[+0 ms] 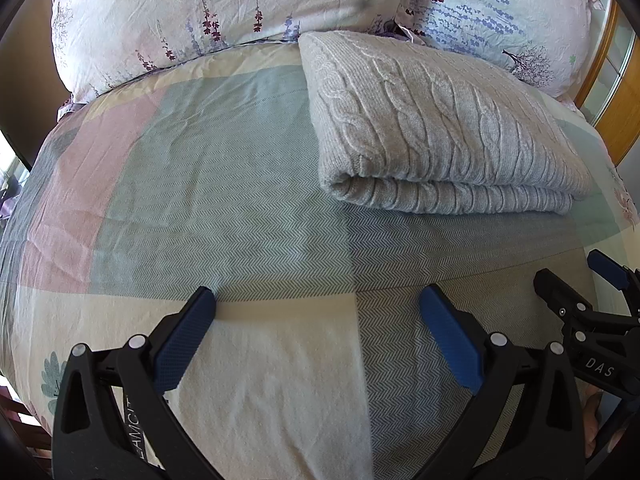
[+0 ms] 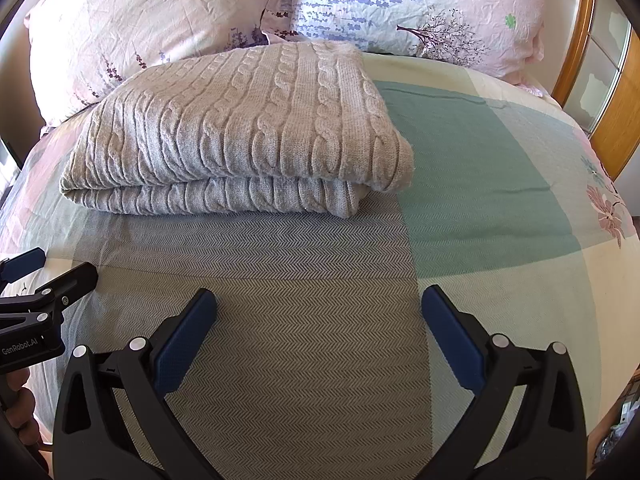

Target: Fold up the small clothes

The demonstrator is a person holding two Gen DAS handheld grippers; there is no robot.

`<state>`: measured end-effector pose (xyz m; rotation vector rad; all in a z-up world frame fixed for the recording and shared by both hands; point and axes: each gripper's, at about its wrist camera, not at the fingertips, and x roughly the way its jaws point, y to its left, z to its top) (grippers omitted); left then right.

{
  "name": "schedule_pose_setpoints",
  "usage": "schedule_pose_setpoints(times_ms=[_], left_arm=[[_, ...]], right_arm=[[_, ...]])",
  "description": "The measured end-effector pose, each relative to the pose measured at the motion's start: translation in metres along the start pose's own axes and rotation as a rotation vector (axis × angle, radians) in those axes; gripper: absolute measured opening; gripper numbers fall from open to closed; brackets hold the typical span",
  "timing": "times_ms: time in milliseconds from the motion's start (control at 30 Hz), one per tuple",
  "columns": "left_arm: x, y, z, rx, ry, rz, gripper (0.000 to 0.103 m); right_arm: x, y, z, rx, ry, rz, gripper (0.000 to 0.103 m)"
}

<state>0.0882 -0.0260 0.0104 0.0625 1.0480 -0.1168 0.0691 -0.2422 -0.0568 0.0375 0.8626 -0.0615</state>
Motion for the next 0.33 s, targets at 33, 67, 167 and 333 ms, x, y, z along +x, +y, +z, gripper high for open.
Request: schedule_pose_setpoints(times_ms=[33, 67, 167, 333], left_arm=[[-0.0001, -0.0001, 0.0001, 0.000, -0.001, 0.000, 0.101], [0.0001, 0.0001, 0.0003, 0.000, 0.000, 0.000, 0.101], [0.0000, 0.0000, 0.0007, 0.002, 0.001, -0.001, 0.101], [-0.0002, 0.0000, 0.0017, 0.003, 0.003, -0.001, 0.101]], right_arm=[[-0.0001, -0.0001, -0.0001, 0.000, 0.000, 0.000, 0.102], [0.0000, 0.0000, 0.0000, 0.000, 0.000, 0.000, 0.102], [-0.0001, 0.0001, 0.0001, 0.001, 0.000, 0.000, 0.102], [0.0004, 0.0005, 0.0003, 0.001, -0.001, -0.001, 0.102]])
